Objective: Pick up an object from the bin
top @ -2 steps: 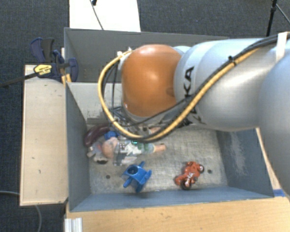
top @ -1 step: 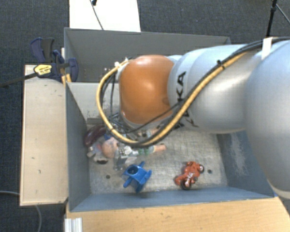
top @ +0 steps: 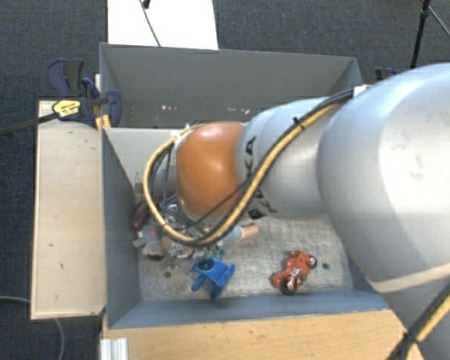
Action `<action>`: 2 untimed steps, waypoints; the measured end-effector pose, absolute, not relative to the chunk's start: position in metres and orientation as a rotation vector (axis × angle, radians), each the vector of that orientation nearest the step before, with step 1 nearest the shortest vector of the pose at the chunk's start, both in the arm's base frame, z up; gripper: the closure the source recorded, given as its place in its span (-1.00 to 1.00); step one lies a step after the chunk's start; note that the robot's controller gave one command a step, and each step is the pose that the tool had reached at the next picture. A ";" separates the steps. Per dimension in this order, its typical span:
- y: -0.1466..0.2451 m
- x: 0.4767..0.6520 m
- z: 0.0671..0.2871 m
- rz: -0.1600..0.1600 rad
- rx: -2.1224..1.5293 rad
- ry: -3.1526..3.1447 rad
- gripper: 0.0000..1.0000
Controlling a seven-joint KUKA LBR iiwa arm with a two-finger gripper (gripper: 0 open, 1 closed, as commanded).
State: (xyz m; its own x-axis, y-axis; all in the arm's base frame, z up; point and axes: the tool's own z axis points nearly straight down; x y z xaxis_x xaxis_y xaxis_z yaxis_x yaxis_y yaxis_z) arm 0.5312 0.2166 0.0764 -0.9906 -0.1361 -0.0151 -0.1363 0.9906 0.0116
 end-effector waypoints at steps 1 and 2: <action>0.217 0.531 0.076 0.020 -0.212 3.120 1.00; 0.201 0.539 0.238 0.003 -0.270 3.123 1.00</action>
Offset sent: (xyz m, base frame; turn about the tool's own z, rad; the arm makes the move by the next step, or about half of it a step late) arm 0.0058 -0.0162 0.1587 -0.0396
